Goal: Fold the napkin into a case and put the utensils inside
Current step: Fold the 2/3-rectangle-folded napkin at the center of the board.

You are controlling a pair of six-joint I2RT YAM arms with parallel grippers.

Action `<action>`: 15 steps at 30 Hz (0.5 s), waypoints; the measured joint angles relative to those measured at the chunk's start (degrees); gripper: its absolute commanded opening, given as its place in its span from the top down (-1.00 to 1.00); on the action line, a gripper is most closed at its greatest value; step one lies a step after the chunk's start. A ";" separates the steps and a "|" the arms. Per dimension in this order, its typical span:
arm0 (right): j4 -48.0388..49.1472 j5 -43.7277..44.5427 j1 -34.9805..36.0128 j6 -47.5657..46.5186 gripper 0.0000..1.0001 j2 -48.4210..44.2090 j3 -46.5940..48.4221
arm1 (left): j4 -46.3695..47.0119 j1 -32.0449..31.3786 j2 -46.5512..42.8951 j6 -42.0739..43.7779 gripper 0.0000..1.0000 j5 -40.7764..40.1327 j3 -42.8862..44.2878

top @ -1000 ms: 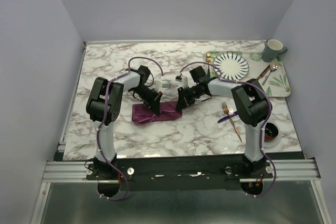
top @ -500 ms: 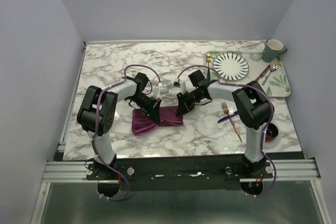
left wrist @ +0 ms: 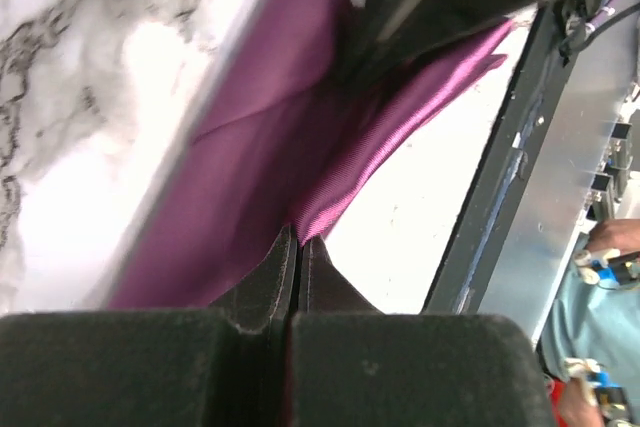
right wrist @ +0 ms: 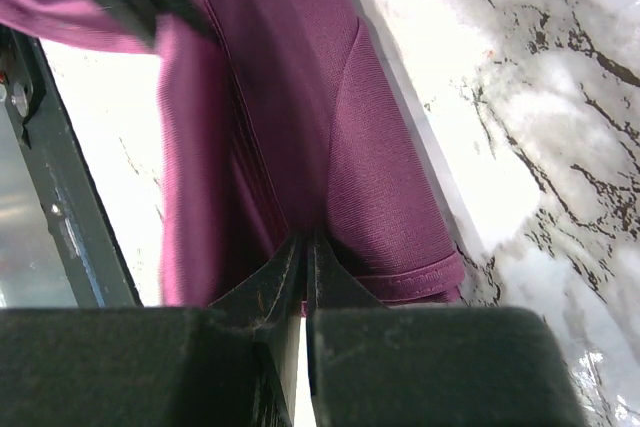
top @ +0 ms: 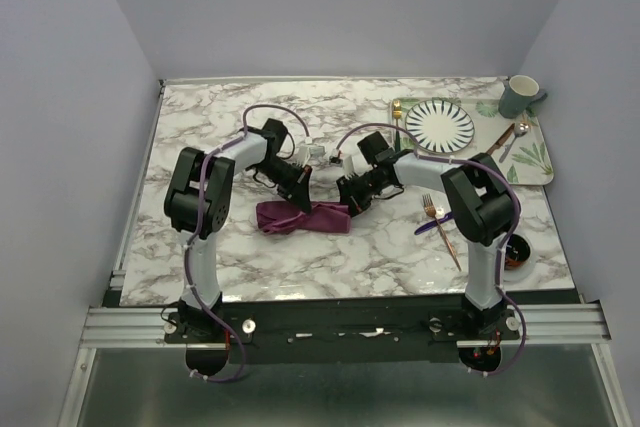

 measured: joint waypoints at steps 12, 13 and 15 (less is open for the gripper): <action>-2.21 0.04 0.04 -1.07 0.72 0.90 1.84 | 0.44 4.07 5.73 -1.68 1.00 3.37 -2.64; -2.29 0.02 0.04 -1.42 0.72 0.90 1.84 | 0.46 4.15 5.42 -2.14 1.00 4.09 -3.87; -2.43 0.00 0.04 -1.73 0.71 0.90 1.88 | 0.55 4.13 4.87 -2.60 1.00 4.76 -5.84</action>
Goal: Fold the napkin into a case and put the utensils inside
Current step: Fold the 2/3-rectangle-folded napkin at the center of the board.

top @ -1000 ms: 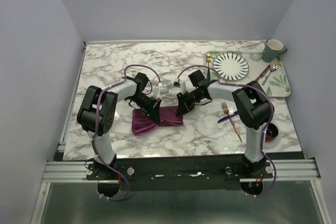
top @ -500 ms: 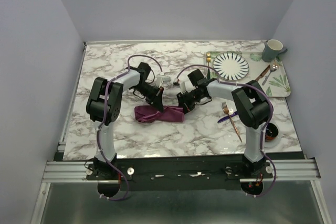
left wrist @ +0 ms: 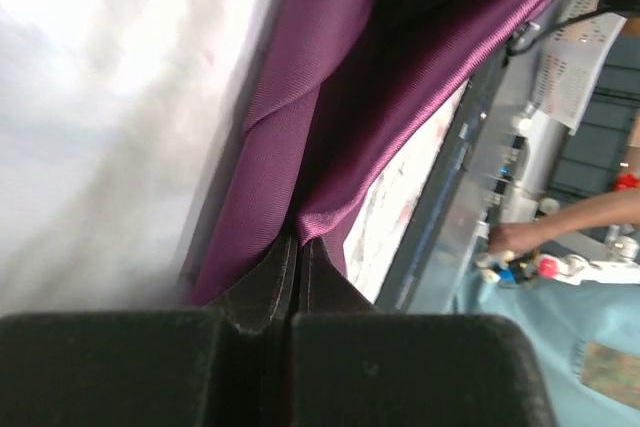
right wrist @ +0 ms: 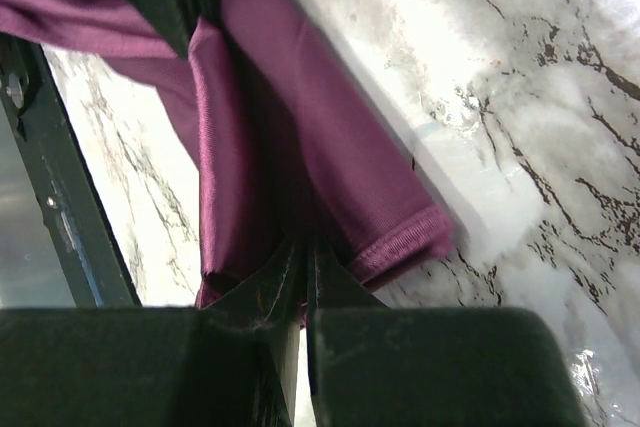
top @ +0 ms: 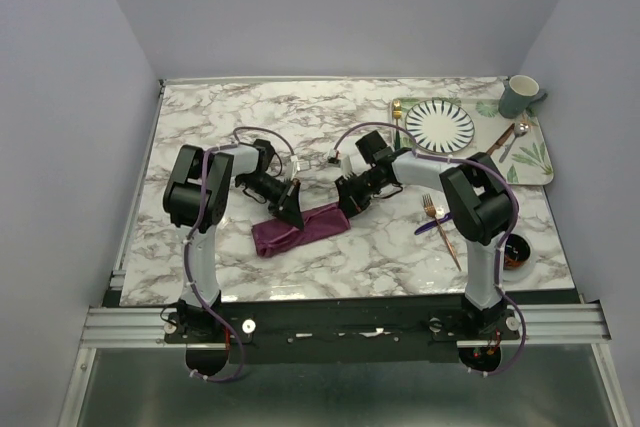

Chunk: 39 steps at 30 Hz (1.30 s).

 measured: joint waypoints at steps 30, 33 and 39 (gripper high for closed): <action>-6.99 -2.01 -2.27 -13.66 -0.46 -7.61 5.05 | -1.90 0.17 0.81 -3.13 1.00 2.43 -2.58; -7.21 -1.92 -0.98 -15.54 -0.44 -7.02 7.08 | -2.16 0.20 1.07 -2.95 1.00 2.45 -2.36; -8.94 -1.84 1.11 -18.97 -0.41 -3.48 9.49 | -2.78 0.35 1.66 -2.91 1.00 2.84 -1.92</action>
